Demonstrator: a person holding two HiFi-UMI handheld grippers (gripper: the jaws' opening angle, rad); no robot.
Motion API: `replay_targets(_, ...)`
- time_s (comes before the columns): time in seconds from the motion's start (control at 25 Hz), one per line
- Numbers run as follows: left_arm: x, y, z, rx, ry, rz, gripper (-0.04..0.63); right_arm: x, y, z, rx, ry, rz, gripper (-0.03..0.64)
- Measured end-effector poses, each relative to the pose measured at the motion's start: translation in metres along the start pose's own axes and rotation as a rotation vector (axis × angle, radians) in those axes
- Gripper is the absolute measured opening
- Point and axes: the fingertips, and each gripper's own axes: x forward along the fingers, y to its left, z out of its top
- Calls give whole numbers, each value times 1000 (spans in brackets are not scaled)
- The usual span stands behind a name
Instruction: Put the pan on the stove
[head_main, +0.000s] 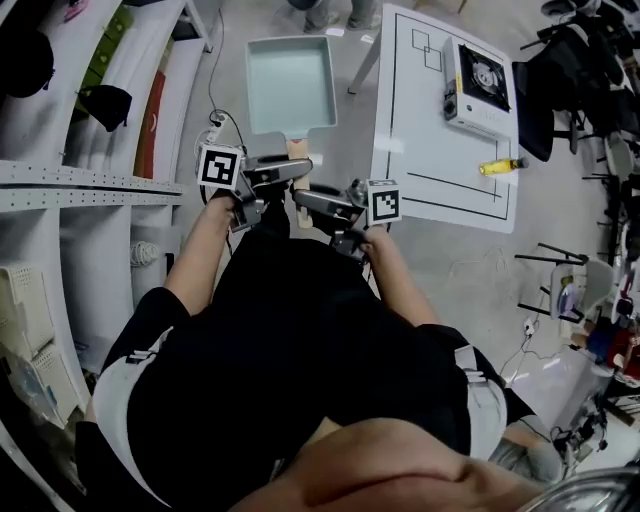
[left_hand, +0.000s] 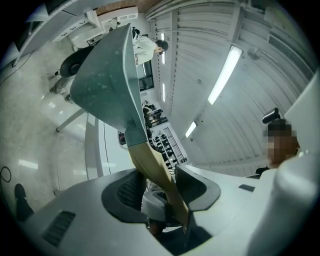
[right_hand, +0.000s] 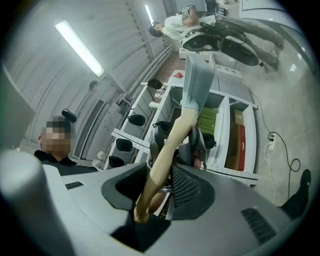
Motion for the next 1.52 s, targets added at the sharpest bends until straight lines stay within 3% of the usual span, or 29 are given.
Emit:
replay_targets(0.44,-22,60,137,37,32,4,198,59,-46,128,-20,-32,-29,160)
replay_targets(0.6,-23,70,174,15,41,-37,198,73,-57,166,-38,-46,-31,161)
replay_targets(0.72,-19,88,197,21,62,-25,198,74,-67,191,-26,-63,-35,161)
replay_targets(1.12,34,154,284,-5,103,-20,198,52,-122,299,-41,-70,-7,164)
replay_targets(1.52,97,195,394,37,114,28,198,21,-146,424,-51,-40,26,166)
